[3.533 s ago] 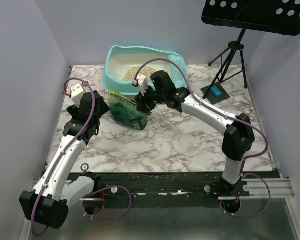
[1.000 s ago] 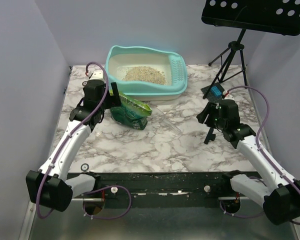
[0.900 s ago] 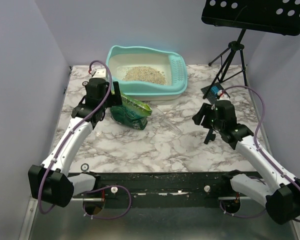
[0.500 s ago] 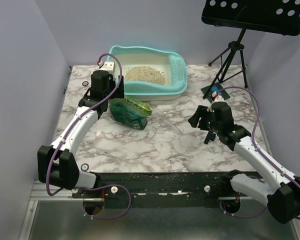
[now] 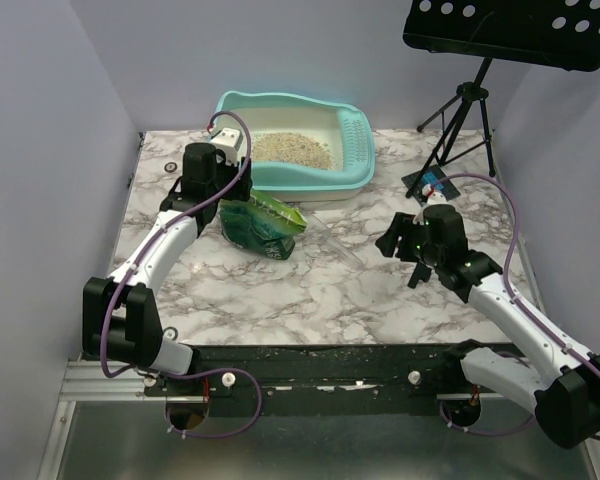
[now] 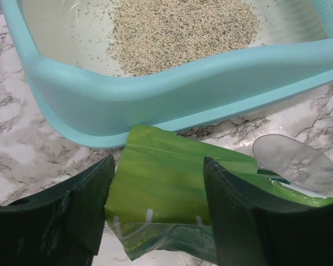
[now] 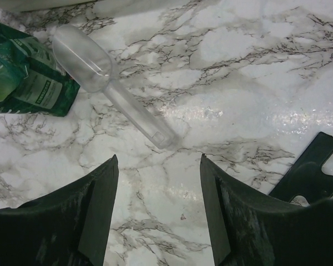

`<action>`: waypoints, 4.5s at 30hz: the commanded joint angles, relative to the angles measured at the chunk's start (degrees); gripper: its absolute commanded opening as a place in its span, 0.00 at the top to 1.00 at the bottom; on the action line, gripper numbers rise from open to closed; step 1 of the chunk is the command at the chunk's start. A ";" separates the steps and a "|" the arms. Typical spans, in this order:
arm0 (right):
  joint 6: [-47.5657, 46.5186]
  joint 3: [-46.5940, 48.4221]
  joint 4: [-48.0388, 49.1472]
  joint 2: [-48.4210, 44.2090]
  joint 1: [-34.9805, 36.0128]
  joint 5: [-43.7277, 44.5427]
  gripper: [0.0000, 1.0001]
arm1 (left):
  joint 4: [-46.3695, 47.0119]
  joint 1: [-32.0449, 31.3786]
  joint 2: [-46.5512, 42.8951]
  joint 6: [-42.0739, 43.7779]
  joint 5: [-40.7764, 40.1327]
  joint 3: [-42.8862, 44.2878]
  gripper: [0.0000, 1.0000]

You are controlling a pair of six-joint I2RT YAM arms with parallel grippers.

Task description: Fill the litter box with clean litter

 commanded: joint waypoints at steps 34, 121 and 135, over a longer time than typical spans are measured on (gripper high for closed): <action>-12.13 20.03 1.08 13.60 8.09 -28.55 0.32 | 5.32 -2.82 -34.26 -15.03 17.77 -24.54 1.00; -29.26 40.27 3.46 33.13 18.54 -43.87 1.00 | 6.66 -2.82 -49.40 -10.73 6.16 -25.97 0.23; -37.97 40.00 -3.57 29.69 26.64 -29.08 1.00 | -26.98 -20.65 -35.68 21.77 14.27 -2.84 0.18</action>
